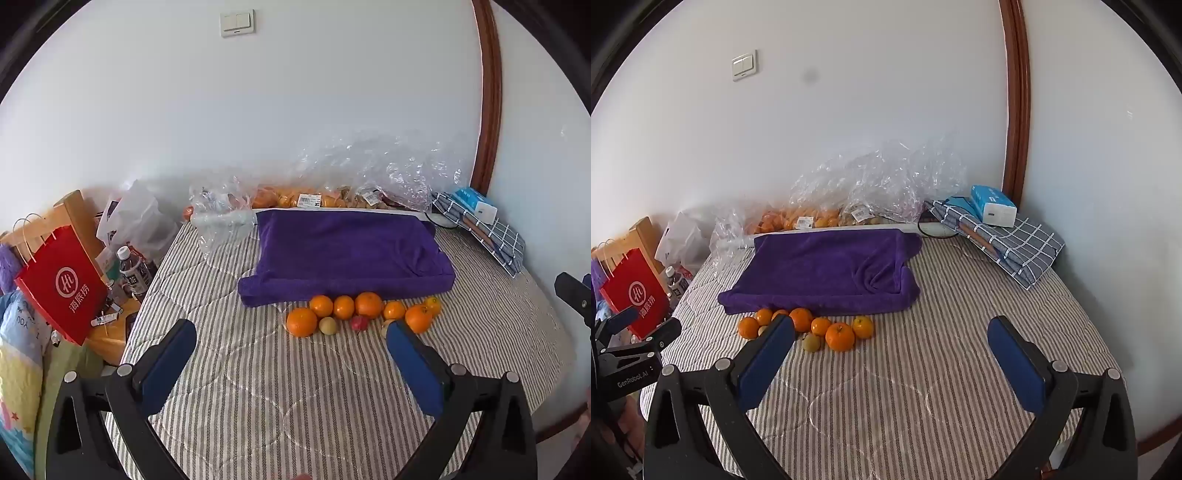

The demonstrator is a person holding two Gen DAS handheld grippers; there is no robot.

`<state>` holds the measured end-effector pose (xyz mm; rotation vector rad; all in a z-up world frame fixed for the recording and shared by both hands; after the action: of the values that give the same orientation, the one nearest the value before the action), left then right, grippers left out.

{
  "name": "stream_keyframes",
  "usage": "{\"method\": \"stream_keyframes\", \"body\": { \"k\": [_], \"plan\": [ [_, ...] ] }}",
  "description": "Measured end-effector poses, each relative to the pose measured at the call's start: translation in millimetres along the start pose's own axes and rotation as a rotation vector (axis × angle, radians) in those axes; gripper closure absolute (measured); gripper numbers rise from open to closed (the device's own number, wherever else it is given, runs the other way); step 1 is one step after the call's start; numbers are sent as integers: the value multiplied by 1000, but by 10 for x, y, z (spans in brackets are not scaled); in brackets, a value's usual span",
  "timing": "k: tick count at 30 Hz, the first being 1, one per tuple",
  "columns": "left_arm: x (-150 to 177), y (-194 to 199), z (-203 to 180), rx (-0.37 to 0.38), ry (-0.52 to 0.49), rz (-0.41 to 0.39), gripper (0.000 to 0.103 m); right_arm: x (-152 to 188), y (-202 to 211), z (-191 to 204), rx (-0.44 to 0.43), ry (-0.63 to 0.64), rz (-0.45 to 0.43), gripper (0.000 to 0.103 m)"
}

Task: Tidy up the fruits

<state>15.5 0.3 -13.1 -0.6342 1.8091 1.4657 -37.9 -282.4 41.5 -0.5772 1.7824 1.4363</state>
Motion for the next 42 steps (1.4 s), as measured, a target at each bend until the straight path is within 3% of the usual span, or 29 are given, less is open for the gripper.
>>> {"method": "stream_keyframes", "body": {
  "k": [42],
  "plan": [
    [-22,15,39,19,18,0,0,42,-20,29,-9,-2,7,0]
  ]
}}
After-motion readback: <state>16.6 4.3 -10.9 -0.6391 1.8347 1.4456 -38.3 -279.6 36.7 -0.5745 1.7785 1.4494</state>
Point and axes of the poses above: each gripper's, at about its wrist camera, not at the fingertips, and y roughly against the way its jaws point, z to its left, x to its underside, the point moved 2 cm from there along -y, roughly the way its jaws point, and after that the axes turned 13 degrees about x, right-handed, at the moved point
